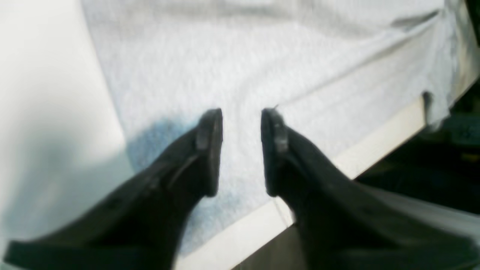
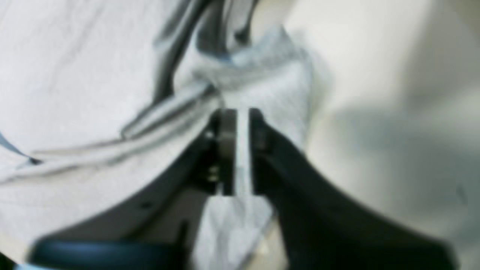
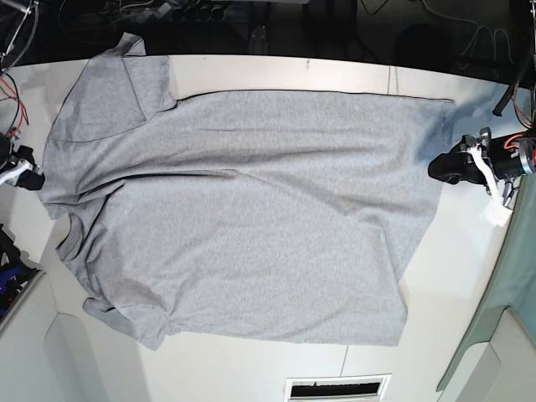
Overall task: Layout the t-shirt on the table in an organized manner, then fold the t-shirt properly
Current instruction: 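Drag the shirt edge with both grippers to square it on the table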
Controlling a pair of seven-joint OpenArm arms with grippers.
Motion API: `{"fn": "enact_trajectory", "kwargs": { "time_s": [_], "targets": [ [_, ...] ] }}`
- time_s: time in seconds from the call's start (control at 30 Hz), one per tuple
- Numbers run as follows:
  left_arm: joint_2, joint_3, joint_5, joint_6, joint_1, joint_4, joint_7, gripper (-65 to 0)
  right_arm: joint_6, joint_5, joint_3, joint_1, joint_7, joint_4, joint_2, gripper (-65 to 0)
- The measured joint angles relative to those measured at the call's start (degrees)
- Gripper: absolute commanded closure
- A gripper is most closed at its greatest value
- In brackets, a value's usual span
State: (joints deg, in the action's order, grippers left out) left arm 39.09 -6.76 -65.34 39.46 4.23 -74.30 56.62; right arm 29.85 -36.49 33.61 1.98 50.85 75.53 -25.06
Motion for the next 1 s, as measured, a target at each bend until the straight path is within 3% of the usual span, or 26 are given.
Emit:
{"fn": "enact_trajectory", "kwargs": {
  "time_s": [0.1, 0.33, 0.67, 1.0],
  "targets": [
    [0.1, -1.0, 0.2, 0.0, 1.0, 0.0, 0.0, -31.6, 0.0, -2.6, 2.3, -6.1, 0.2, 1.0, -1.8, -21.1],
    [-0.2, -0.9, 1.4, 0.0, 5.7, 0.0, 0.1, -31.6, 0.6, -5.4, 3.1, -17.2, -0.1, 1.0, -5.1, -32.3],
    [-0.1, -1.0, 1.4, 0.0, 7.2, 0.0, -0.5, -31.6, 1.9, -6.8, 2.4, -19.3, -0.3, 1.0, -2.7, -32.5],
    [-0.1, -1.0, 9.3, -0.2, 7.4, 0.0, -1.9, -31.6, 2.2, -10.3, -8.7, -18.9, -2.1, 1.4, 1.4, -32.5]
  ]
}}
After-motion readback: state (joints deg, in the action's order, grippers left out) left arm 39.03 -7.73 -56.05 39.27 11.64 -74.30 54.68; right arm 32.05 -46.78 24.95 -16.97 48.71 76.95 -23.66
